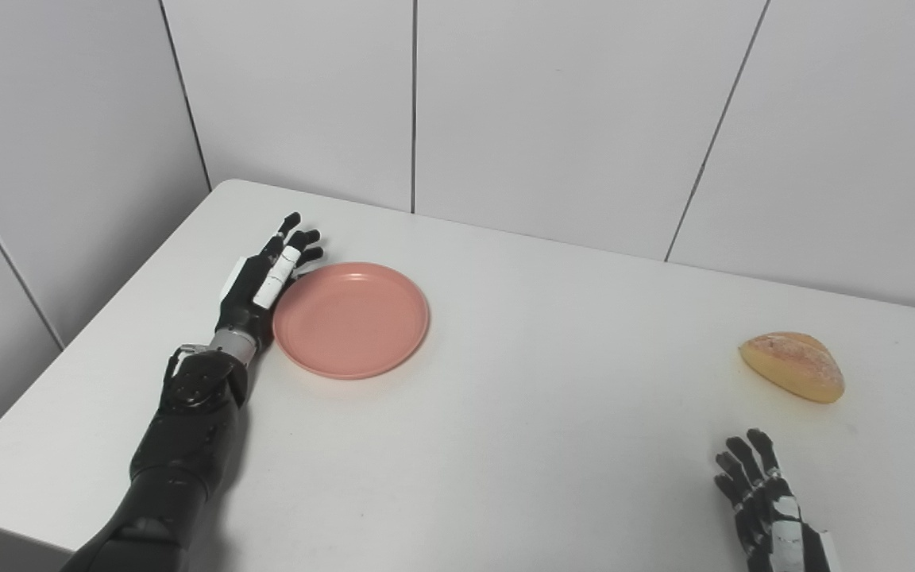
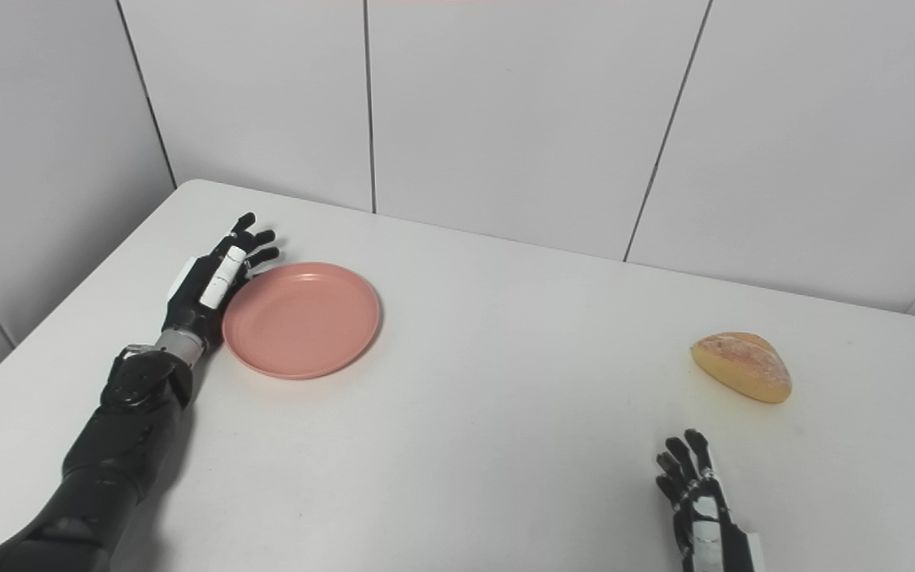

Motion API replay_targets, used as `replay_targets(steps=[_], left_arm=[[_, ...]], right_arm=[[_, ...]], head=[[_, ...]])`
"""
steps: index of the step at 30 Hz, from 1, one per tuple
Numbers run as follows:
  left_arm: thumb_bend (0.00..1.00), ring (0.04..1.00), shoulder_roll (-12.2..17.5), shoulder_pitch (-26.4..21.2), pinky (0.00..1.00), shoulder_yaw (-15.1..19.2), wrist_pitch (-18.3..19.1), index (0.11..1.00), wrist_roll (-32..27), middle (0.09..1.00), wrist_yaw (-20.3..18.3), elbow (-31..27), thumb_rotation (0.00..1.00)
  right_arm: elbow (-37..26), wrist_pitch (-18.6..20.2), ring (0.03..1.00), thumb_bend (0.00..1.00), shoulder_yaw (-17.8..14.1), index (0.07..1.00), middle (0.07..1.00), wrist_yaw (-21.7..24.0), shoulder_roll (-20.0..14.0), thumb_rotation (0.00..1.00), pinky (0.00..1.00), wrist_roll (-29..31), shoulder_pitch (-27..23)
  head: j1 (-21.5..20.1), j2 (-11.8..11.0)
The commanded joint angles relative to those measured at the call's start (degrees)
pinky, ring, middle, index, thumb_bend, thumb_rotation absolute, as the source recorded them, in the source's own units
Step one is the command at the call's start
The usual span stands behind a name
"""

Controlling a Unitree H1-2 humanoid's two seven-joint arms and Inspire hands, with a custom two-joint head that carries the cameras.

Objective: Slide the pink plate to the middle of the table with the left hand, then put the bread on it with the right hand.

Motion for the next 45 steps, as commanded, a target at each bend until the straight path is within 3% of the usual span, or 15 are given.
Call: replay_targets(steps=[1, 9, 18, 28, 45], left_arm=[[1.00, 0.851, -2.3, -0.8, 0.67, -1.9, 1.6, 0.945, 1.2, 0.880, -1.6, -0.9, 0.80], [0.99, 0.857, -4.6, 0.3, 0.68, -4.2, 4.5, 0.932, 2.3, 0.888, -1.9, -4.0, 0.78], [1.00, 0.874, -6.6, 1.7, 0.71, -6.7, 5.2, 0.938, 3.7, 0.905, -1.4, -5.9, 0.78], [0.99, 0.892, -10.5, 4.8, 0.73, -6.5, 4.2, 0.967, 3.6, 0.932, 1.1, -10.9, 0.80], [0.93, 0.919, -14.5, 7.5, 0.79, -5.4, 9.6, 0.981, 3.8, 0.935, 4.0, -17.2, 0.80]], right_arm=[[0.5, -1.0, 0.912, 0.83, 0.9, 0.947, 0.916, -0.1, 1.2, 0.99, 0.93, -0.1, 1.1], [0.4, -1.4, 0.906, 0.82, 1.4, 0.945, 0.910, -0.4, 1.6, 0.99, 0.93, -0.4, 1.1], [0.4, -1.5, 0.900, 0.83, 2.1, 0.947, 0.906, -0.9, 2.3, 0.98, 0.91, -1.5, 1.1], [0.9, -2.0, 0.896, 0.81, 2.9, 0.938, 0.902, -1.3, 3.3, 0.99, 0.90, -2.6, 0.8], [3.2, -3.9, 0.901, 0.81, 5.2, 0.940, 0.905, -2.6, 5.5, 0.99, 0.92, -4.9, -0.4]], head=[[0.0, 0.0], [-0.8, 0.3], [-2.2, 0.2], [-5.7, 0.9], [-12.3, 1.5]])
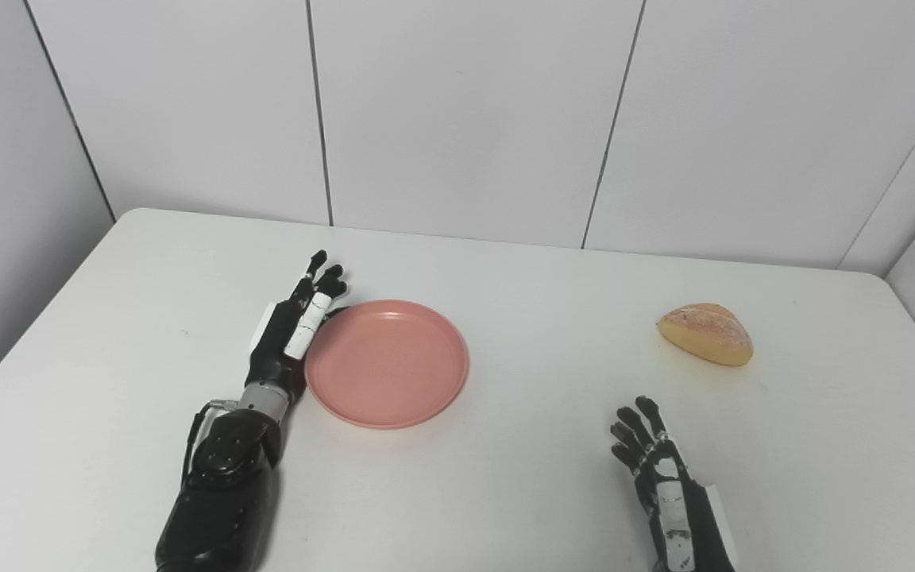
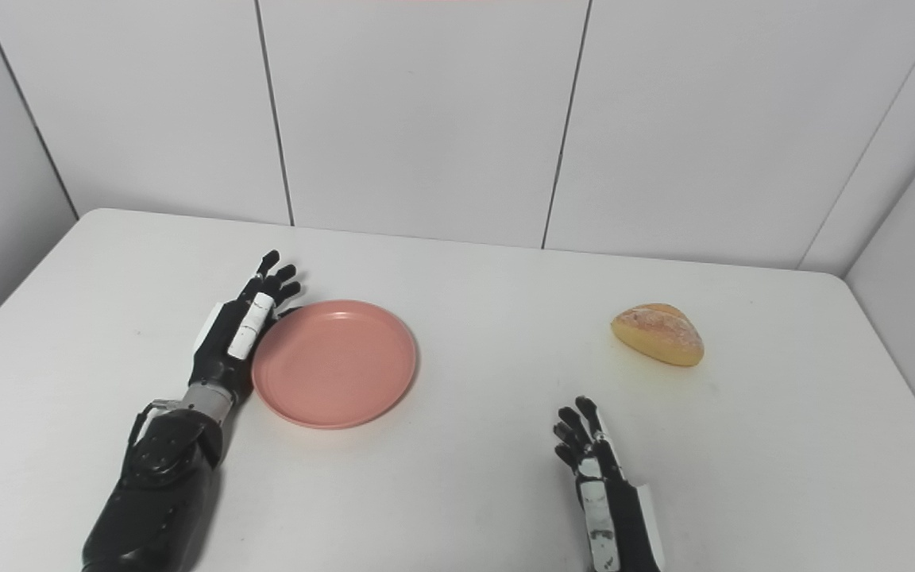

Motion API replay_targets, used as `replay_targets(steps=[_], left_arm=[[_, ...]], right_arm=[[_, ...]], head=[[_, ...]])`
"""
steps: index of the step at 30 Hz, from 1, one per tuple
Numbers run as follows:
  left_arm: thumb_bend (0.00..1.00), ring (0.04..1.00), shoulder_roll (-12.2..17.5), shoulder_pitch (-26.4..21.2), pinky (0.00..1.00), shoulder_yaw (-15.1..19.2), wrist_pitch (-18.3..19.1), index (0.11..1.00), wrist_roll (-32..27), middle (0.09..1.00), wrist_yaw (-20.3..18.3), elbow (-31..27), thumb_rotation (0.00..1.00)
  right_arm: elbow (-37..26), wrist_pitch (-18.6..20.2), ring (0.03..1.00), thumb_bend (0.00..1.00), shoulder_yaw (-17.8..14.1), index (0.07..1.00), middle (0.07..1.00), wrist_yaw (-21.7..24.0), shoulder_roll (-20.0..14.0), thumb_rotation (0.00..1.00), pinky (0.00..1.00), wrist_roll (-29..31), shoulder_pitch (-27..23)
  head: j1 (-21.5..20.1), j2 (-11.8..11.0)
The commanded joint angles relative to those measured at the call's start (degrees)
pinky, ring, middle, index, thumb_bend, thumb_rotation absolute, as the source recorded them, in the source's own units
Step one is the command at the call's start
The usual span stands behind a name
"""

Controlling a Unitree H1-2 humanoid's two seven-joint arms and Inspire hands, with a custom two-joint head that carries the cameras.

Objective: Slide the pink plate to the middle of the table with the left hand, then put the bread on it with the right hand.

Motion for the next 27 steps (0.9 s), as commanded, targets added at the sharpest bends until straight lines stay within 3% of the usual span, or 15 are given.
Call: replay_targets(steps=[1, 7, 12, 20, 27], left_arm=[[0.94, 0.917, -2.3, 1.4, 0.80, -1.0, 2.1, 0.979, -0.4, 0.933, -0.8, -0.5, 0.80], [0.97, 0.905, -2.7, 2.0, 0.79, -1.4, 3.7, 0.968, 0.2, 0.920, -0.6, -3.1, 0.81], [1.00, 0.935, -3.0, 2.3, 0.86, -1.6, 4.2, 0.979, 0.3, 0.940, -0.7, -3.9, 0.81], [0.95, 0.944, -3.6, 3.1, 0.89, -1.7, 4.2, 0.981, 0.1, 0.945, -0.9, -4.3, 0.81], [1.00, 0.942, -4.8, 4.0, 0.89, -2.2, 4.7, 0.982, 0.2, 0.945, -0.5, -5.9, 0.80]], right_arm=[[1.9, -1.8, 0.902, 0.81, 1.1, 0.940, 0.907, -0.1, 1.6, 0.99, 0.92, 0.1, 0.1], [2.5, -2.1, 0.911, 0.82, 2.0, 0.946, 0.918, -0.7, 2.6, 0.99, 0.93, -1.1, -0.3], [3.3, -2.4, 0.908, 0.81, 2.5, 0.933, 0.908, -1.6, 3.8, 0.99, 0.92, -1.9, -0.8], [3.8, -2.6, 0.917, 0.80, 3.1, 0.944, 0.925, -1.8, 4.1, 1.00, 0.93, -2.7, -1.2], [4.0, -2.5, 0.917, 0.80, 3.0, 0.945, 0.927, -2.0, 4.1, 0.99, 0.93, -2.5, -1.4]], head=[[-0.6, 0.1], [-3.4, 0.4], [-5.7, 0.3], [-6.4, 0.2], [-5.6, 0.1]])
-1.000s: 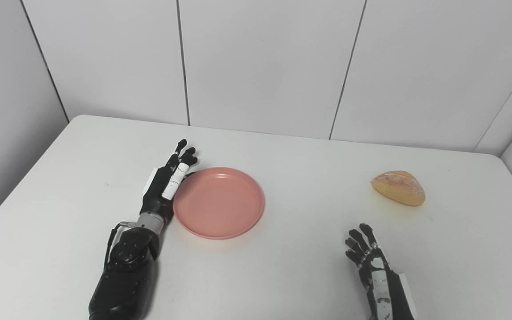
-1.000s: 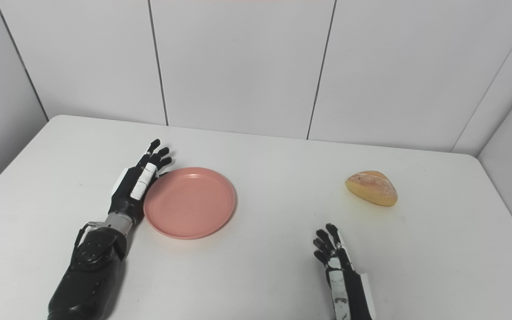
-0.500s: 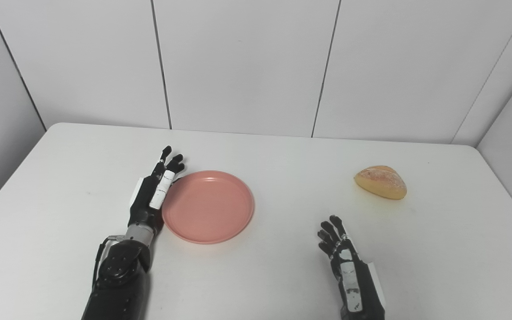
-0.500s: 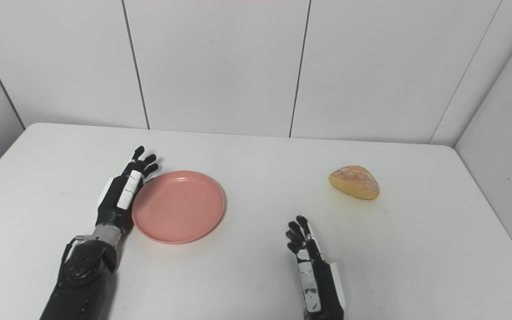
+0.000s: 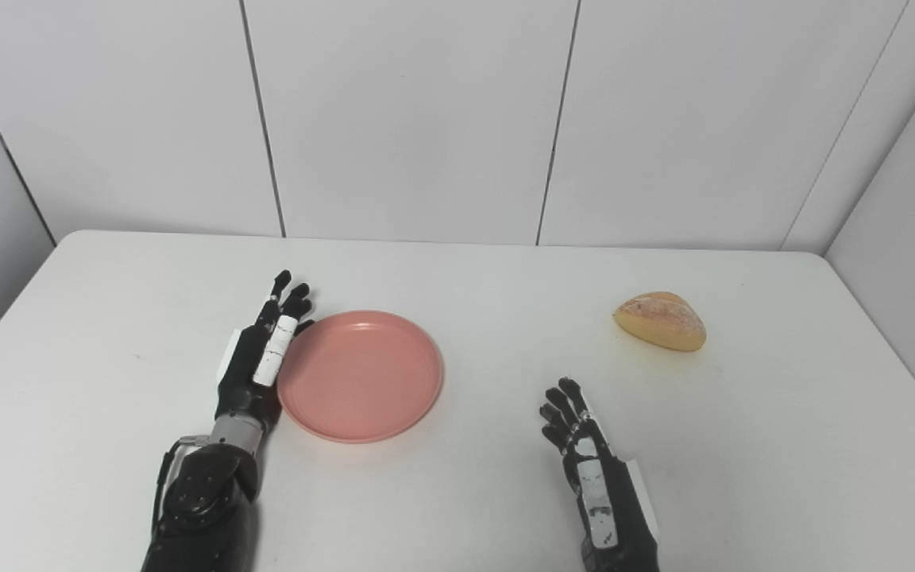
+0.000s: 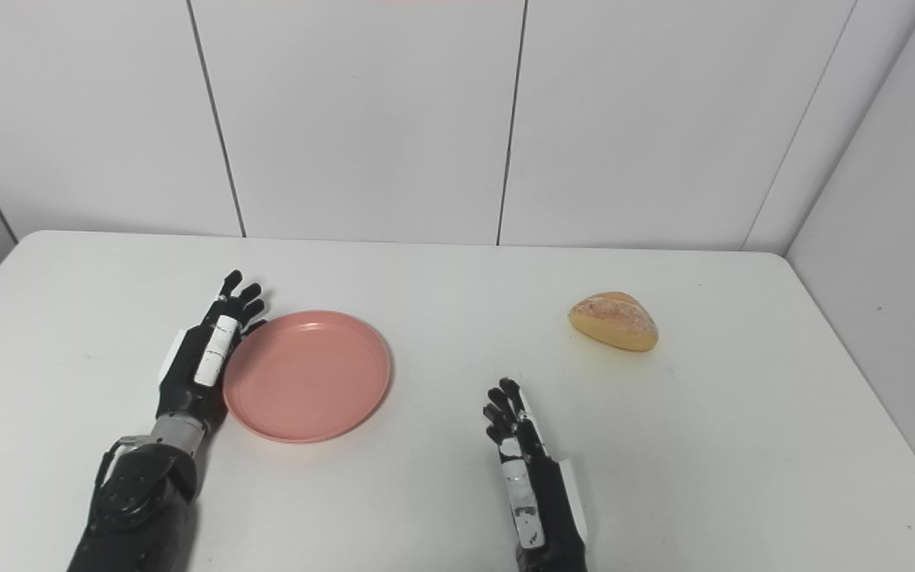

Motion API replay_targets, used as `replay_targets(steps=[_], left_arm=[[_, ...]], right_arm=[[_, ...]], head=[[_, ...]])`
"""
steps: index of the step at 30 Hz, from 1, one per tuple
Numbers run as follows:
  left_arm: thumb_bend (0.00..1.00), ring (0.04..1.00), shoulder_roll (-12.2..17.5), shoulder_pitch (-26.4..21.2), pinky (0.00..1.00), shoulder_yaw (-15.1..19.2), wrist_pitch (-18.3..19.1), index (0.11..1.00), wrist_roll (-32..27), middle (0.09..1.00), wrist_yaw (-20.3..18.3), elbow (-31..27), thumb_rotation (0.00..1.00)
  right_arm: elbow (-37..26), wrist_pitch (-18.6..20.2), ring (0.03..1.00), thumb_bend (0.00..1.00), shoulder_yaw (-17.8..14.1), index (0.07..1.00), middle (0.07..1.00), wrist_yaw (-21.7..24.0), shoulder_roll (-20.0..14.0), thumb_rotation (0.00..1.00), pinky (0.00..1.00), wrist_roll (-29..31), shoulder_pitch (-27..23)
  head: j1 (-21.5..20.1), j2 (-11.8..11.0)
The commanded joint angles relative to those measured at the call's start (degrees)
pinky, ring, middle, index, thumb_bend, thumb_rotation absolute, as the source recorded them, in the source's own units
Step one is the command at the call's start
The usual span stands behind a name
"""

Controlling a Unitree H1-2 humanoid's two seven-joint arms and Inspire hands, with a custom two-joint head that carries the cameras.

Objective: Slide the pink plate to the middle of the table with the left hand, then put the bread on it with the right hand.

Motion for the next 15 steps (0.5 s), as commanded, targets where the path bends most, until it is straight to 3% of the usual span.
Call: replay_targets(steps=[1, 15], left_arm=[[1.00, 0.944, -2.7, 1.3, 0.89, -1.8, 2.1, 0.985, 0.2, 0.948, -0.9, -0.7, 0.80], [1.00, 0.926, -5.0, 0.9, 0.85, -2.9, 3.6, 0.974, 0.2, 0.942, 0.0, -1.9, 0.82]], right_arm=[[1.8, -1.0, 0.918, 0.80, 0.5, 0.946, 0.928, 0.1, 0.6, 0.99, 0.93, 0.1, 0.2], [1.9, -1.4, 0.915, 0.80, 0.3, 0.942, 0.922, 0.2, 0.2, 0.98, 0.93, 0.4, 0.2]], head=[[0.5, 0.0], [1.7, 0.0]])
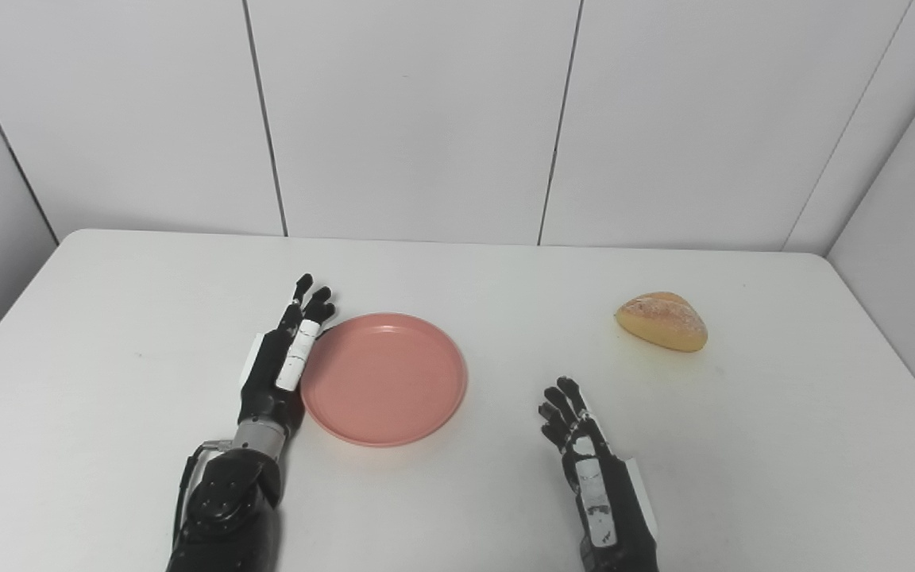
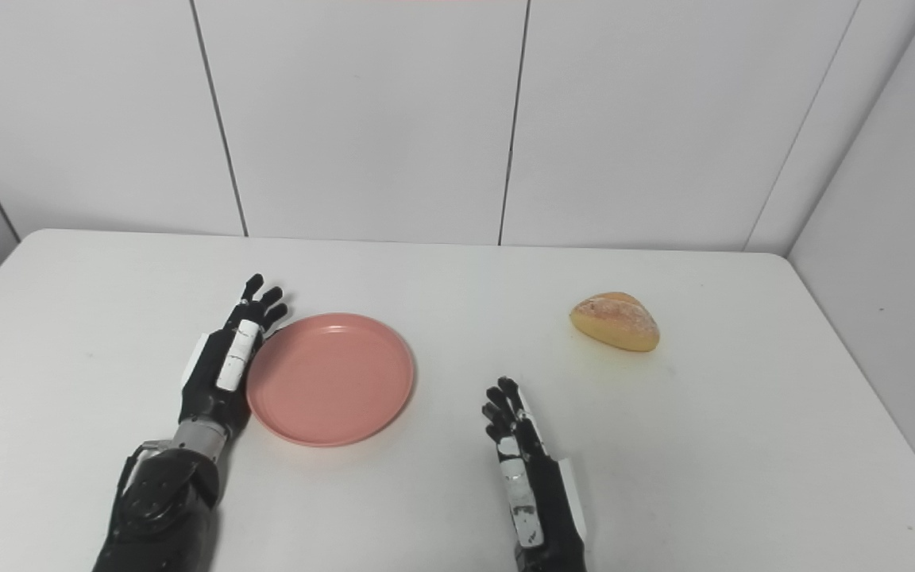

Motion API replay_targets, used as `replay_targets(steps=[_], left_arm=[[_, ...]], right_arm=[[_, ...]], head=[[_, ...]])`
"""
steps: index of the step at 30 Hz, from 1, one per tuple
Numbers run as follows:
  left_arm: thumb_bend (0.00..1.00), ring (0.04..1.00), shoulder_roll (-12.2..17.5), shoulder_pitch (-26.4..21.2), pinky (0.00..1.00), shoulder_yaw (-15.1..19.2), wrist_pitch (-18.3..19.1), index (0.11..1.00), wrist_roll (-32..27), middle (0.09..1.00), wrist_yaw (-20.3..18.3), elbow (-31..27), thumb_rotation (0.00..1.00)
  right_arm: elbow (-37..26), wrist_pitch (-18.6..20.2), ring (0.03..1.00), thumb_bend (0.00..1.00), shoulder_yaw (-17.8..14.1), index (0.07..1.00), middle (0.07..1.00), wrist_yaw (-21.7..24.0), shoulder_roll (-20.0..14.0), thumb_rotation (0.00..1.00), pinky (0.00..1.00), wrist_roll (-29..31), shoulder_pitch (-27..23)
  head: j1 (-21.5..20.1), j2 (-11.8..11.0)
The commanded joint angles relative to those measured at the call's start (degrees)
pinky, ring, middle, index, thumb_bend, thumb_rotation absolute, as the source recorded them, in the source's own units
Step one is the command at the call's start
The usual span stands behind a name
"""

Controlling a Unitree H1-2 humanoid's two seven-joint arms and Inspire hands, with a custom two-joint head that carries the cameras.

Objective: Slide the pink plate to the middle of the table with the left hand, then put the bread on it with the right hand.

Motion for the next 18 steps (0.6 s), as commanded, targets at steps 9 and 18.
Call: replay_targets(steps=[9, 18], left_arm=[[0.99, 0.941, -2.9, 0.0, 0.87, -0.4, 3.0, 0.974, -0.6, 0.949, -0.9, -0.1, 0.81], [1.00, 0.948, -2.3, 1.0, 0.88, 0.0, 2.8, 0.986, -0.2, 0.959, -1.0, -0.7, 0.81]], right_arm=[[1.9, -1.6, 0.906, 0.80, 0.5, 0.941, 0.915, -0.1, 0.1, 0.97, 0.93, -0.3, 0.3], [1.0, -5.8, 0.854, 0.78, -0.8, 0.907, 0.856, -2.7, 0.8, 0.96, 0.86, -1.8, 0.4]], head=[[-0.7, 0.0], [-2.2, -0.7]])
